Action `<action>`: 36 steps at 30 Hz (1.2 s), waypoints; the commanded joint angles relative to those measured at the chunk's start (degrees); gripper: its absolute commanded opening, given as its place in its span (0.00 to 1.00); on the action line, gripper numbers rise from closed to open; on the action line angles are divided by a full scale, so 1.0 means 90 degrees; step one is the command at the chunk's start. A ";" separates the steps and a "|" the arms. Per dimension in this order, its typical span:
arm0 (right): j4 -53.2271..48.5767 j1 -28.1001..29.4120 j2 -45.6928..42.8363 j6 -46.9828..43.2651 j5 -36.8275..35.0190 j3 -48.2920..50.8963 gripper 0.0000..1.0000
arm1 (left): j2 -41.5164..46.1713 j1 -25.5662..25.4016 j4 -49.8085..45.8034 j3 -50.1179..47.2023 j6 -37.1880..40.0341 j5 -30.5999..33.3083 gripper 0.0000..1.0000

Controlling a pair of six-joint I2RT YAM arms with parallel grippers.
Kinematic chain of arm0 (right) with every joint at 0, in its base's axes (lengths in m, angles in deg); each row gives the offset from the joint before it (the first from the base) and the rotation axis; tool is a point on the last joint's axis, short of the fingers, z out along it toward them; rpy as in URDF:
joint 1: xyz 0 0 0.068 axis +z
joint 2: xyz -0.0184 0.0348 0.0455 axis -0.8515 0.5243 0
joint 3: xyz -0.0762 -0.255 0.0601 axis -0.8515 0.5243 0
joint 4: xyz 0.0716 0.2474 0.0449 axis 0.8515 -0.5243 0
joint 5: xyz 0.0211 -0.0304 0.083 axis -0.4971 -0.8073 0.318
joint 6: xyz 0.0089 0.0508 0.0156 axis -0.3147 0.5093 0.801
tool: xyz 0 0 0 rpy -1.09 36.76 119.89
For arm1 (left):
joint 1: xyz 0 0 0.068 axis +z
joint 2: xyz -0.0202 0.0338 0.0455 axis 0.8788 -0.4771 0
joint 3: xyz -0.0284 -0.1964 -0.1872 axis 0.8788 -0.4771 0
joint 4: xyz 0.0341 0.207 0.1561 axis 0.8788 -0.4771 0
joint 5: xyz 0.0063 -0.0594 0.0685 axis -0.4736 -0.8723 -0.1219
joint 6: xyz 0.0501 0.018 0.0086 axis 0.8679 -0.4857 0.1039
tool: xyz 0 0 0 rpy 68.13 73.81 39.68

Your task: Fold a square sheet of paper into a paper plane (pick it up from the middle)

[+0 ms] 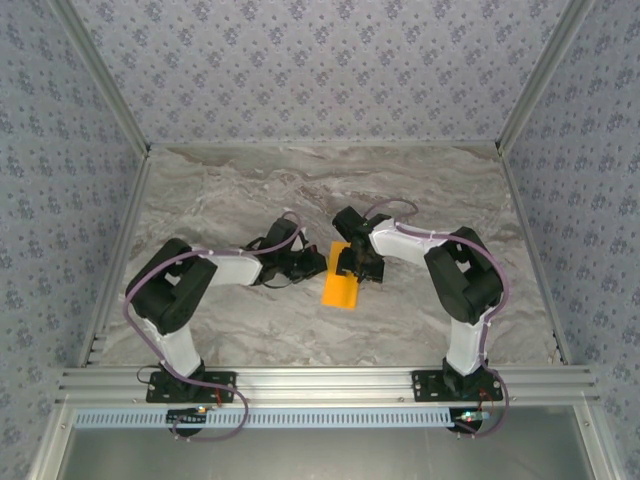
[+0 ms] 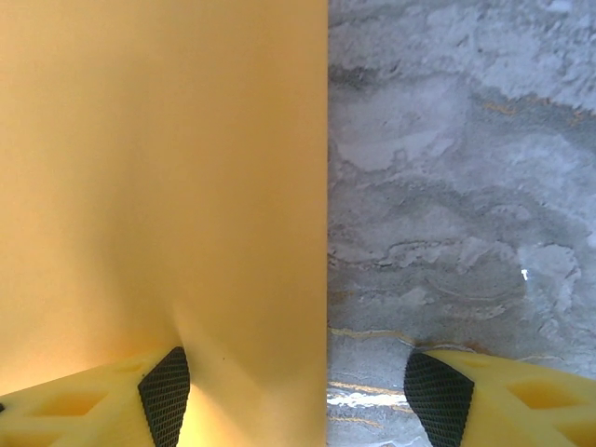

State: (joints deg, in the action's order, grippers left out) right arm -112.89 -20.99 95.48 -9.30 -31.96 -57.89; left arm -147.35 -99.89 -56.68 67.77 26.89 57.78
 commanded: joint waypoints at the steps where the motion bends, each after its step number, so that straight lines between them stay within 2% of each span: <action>1: 0.0524 0.0074 0.1034 0.0063 0.0547 0.0513 0.72 | -0.0118 -0.0061 -0.0003 0.0234 0.0152 -0.0139 0.00; 36: 0.0757 0.0055 0.0936 0.0270 0.0670 0.0757 0.74 | -0.0621 -0.0160 -0.0617 0.0737 0.0357 0.0003 0.00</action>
State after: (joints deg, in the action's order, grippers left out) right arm -112.03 -20.99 95.22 -8.69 -31.90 -57.28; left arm -151.53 -100.96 -60.90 72.75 28.97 57.64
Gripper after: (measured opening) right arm 0.743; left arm 0.054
